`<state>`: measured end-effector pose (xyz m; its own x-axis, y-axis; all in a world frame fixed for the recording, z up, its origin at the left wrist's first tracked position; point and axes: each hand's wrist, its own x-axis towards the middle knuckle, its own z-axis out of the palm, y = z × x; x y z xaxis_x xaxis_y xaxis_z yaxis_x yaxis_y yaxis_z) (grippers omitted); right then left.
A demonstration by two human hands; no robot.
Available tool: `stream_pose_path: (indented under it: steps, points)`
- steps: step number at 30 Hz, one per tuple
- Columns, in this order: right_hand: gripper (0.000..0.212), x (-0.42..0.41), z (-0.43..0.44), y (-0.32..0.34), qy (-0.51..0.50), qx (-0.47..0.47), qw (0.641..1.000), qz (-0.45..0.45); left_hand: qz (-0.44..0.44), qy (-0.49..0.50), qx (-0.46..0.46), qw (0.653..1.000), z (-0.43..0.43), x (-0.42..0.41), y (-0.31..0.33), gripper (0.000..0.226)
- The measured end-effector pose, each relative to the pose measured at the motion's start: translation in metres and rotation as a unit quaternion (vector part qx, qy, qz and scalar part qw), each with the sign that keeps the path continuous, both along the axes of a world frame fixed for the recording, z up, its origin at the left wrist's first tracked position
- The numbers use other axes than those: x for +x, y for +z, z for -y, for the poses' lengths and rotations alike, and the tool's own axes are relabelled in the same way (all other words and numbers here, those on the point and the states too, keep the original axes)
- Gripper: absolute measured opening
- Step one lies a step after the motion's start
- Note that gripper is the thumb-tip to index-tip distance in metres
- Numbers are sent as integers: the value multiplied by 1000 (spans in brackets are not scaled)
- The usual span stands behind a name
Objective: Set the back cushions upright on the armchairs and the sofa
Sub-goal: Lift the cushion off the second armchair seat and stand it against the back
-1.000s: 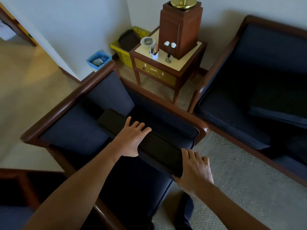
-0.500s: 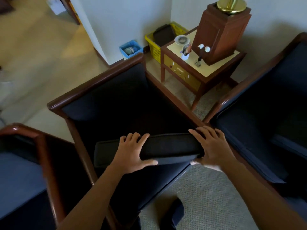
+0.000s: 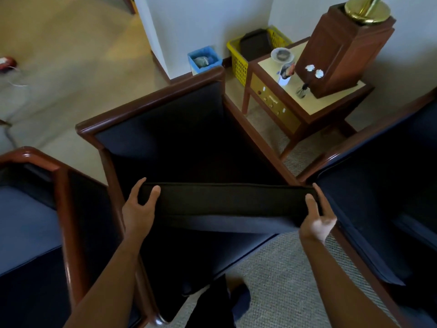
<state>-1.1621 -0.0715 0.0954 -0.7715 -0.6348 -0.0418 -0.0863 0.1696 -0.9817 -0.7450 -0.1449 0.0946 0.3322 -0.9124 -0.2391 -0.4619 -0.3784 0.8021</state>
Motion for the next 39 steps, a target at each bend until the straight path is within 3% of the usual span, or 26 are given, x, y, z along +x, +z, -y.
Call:
stream_pose_path:
  steps: [2,4,9,16,23,30,36,39]
  points:
    - [42,-2,10,-3,2,-12,997,80,-155,51,18,986,14,7,-3,42]
    - [44,-3,27,-1,2,-7,996,85,-263,93,45,959,27,13,-4,39]
    - [49,3,83,6,22,1,998,62,-317,159,43,934,49,24,-5,40]
    - [30,27,163,20,60,-12,997,57,-302,267,-18,915,78,37,13,37]
    - [42,67,271,60,135,-41,989,38,-271,347,-93,893,115,76,40,50]
    - [41,104,392,76,183,-31,982,14,-277,426,-111,854,167,98,56,31]
    - [46,139,458,61,226,-9,974,-8,-219,435,-126,864,230,113,42,24]
    - [43,148,469,45,242,26,969,-34,-170,443,-88,876,250,116,25,41]
